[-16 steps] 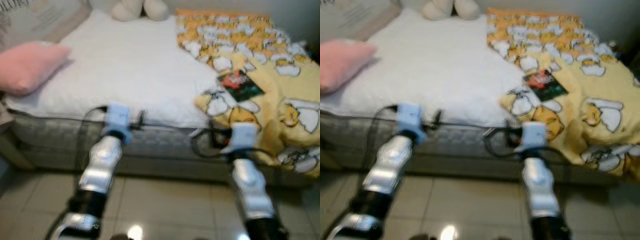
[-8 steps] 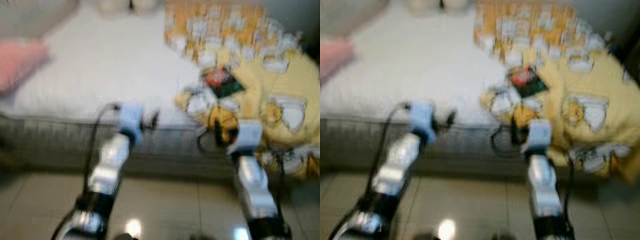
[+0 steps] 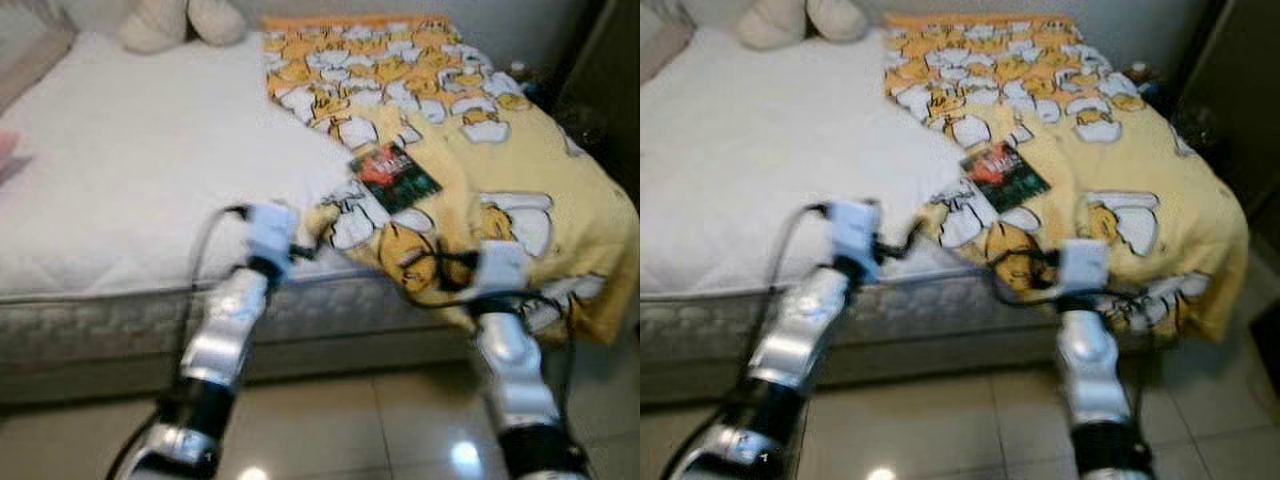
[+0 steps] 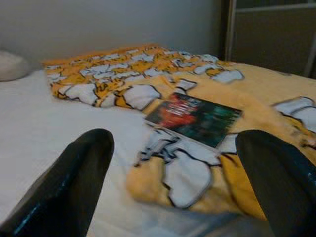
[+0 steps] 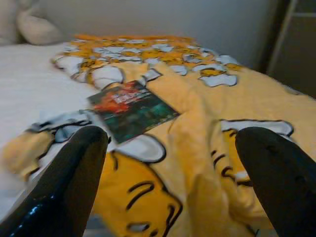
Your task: Clean up the room
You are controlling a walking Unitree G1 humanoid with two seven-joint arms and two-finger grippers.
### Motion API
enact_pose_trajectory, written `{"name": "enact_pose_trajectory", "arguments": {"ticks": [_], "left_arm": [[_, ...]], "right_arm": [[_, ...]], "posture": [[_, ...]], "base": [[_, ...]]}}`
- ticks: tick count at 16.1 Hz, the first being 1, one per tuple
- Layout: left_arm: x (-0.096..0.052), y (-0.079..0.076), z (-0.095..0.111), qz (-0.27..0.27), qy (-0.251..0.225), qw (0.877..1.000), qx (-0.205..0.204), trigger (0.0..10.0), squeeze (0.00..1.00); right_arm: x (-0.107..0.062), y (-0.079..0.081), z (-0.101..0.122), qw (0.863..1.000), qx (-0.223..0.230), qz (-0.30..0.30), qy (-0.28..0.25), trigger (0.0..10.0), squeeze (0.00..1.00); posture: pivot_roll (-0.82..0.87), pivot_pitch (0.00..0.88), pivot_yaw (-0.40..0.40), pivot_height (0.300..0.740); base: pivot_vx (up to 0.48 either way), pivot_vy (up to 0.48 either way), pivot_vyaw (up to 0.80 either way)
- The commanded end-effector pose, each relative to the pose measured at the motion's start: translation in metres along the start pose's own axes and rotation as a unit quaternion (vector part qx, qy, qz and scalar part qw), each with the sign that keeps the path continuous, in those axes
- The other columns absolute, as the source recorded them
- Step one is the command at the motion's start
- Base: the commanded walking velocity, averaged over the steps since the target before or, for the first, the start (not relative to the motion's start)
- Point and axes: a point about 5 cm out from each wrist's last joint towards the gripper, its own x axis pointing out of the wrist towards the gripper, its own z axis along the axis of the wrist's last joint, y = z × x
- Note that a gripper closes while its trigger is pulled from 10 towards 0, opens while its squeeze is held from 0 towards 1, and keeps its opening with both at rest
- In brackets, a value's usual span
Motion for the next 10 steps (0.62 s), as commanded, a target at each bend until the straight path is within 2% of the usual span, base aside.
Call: {"name": "enact_pose_trajectory", "arguments": {"ticks": [1, 4, 10], "left_arm": [[-0.0045, 0.0162, 0.0016, 0.022, -0.001, 1.0, 0.011, 10.0, 0.0], [-0.0042, 0.0137, 0.0018, 0.016, 0.0, 1.0, 0.013, 10.0, 0.0], [-0.0041, 0.0075, 0.0038, -0.006, -0.004, 1.0, 0.022, 10.0, 0.0]], "right_arm": [[0.0041, 0.0144, 0.0049, 1.0, 0.009, 0.019, -0.008, 10.0, 0.0], [0.0041, 0.0134, 0.0047, 1.0, 0.006, 0.017, -0.011, 10.0, 0.0], [0.0038, 0.0135, 0.0031, 1.0, 0.005, 0.016, -0.01, 10.0, 0.0]], "posture": [[-0.01, 0.0, 0.027, 0.71], [-0.01, 0.0, 0.028, 0.71], [-0.01, 0.0, 0.032, 0.71]], "base": [[0.48, 0.0, -0.77], [0.48, 0.0, -0.77], [0.48, 0.0, 0.0]]}}
